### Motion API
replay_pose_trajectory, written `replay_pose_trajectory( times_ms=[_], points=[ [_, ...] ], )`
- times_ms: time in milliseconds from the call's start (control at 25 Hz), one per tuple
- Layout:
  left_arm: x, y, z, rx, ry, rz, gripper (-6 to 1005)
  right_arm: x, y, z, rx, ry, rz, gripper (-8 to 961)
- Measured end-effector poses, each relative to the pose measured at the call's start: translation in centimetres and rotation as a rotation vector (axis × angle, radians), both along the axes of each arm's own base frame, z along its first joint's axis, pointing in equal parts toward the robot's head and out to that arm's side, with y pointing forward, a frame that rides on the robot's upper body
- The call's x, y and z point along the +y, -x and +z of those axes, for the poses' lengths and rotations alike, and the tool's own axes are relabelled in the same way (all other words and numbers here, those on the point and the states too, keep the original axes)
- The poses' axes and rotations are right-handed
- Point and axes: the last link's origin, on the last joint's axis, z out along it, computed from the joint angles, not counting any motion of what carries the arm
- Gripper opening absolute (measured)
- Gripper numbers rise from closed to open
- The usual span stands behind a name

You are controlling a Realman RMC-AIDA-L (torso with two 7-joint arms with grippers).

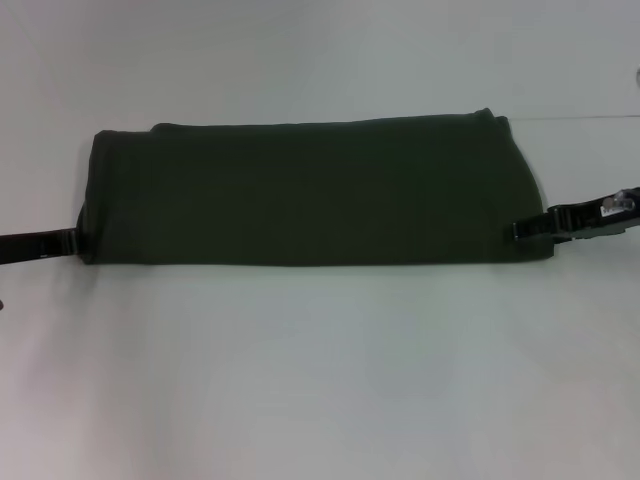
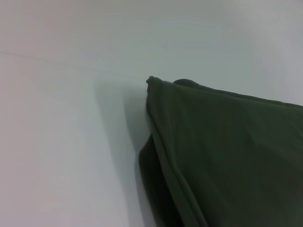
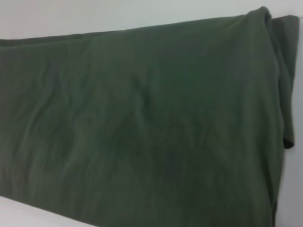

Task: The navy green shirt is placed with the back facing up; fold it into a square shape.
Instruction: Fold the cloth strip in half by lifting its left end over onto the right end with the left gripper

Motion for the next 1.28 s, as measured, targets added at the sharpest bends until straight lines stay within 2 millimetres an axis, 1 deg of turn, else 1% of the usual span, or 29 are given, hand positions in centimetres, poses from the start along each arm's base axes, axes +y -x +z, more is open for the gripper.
replay_pose_trajectory(
  times_ms=[160, 360, 800, 1040, 1240, 1280],
  points=[
    [0.1, -0.1, 0.0, 0.000, 0.000, -0.003, 51, 0.1, -0.1, -0.3, -0.017, -0.003, 0.003, 902],
    [0.2, -0.2, 0.1, 0.001, -0.001, -0.004, 50, 0.0, -0.2, -0.8, -0.027, -0.003, 0.004, 851],
    [0.3, -0.3, 0.1, 0.002, -0.002, -0.009, 50, 0.0, -0.5, -1.1, -0.042, -0.010, 0.001, 841],
    [0.4, -0.4, 0.2, 0.004, -0.004, -0.011, 50, -0.1, -0.9, -0.8, -0.046, -0.017, -0.010, 627],
    [0.5, -0.4, 0.3, 0.006, -0.007, -0.011, 51, -0.2, -1.1, -0.8, -0.048, -0.016, -0.010, 403],
    [0.5, -0.4, 0.3, 0.007, -0.007, -0.011, 51, -0.2, -1.2, -0.8, -0.049, -0.018, -0.010, 323]
  ],
)
